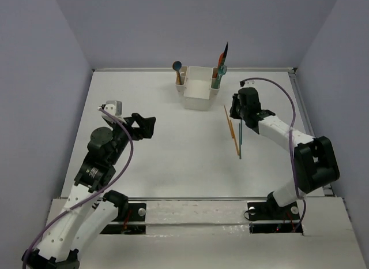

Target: Sort the eating utensils into containers

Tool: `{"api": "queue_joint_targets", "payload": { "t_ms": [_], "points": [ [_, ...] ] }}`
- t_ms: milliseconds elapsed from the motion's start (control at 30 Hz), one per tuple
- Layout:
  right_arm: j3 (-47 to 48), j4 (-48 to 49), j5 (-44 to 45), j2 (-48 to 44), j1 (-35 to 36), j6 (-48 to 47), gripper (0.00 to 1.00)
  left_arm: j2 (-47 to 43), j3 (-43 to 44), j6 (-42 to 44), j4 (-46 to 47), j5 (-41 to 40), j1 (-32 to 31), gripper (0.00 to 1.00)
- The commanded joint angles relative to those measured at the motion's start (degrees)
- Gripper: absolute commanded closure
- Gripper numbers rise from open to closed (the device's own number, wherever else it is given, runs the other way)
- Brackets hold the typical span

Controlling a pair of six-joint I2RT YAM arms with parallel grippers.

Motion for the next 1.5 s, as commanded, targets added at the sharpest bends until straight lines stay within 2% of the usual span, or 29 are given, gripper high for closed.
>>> {"api": "queue_joint_targets", "payload": {
  "t_ms": [0,133,267,467,867,1033,1067,1133,1267,1367,1467],
  "points": [
    [4.5,-12.8,-5.4,4.6,-1.9,-1.5,0.74,1.6,0.2,-1.0,3.2,1.8,0.8,0.07],
    [10.1,-15.6,-6.6,10.4,-1.9,-4.9,0.72,1.0,-0.4,-0.7,2.2,-0.5,0.9,0.07],
    [16.6,-19.1,-3.1,16.8,-1.9,-7.2,0.71,0.1,-0.6,-0.3,1.9,-1.3,0.9,0.07],
    [22.8,-19.1,-3.7,24.3,-2.5,-8.0,0.7,-0.6,-0.6,0.5,1.7,-1.6,0.9,0.07],
    [25.8,-19.4,-4.1,30.7,-3.0,-8.5,0.71,-0.7,-0.7,0.3,2.1,-0.3,0.9,0.07],
    [25.6,-19.3,-4.0,31.3,-3.5,-8.2,0.76,-0.4,-0.7,0.0,2.1,-0.1,0.9,0.07],
    [24.9,-19.1,-4.4,31.2,-3.5,-8.1,0.81,-0.3,-0.7,0.0,2.2,0.0,0.9,0.07],
    [24.1,-18.9,-5.4,30.7,-3.5,-8.0,0.84,0.1,-0.7,-0.2,2.4,0.6,0.9,0.07],
    [20.6,-17.3,-7.3,29.1,-3.5,-7.2,0.98,1.2,-0.7,-0.9,3.3,3.1,0.9,0.07],
    [16.7,-13.7,-9.9,27.0,-3.5,-6.4,1.0,2.5,-0.5,-2.2,3.7,5.3,0.9,0.06],
    [10.8,-4.3,-15.2,20.2,-3.0,-5.4,1.0,4.4,0.6,-4.3,4.2,9.2,0.9,0.06]
  ]
}}
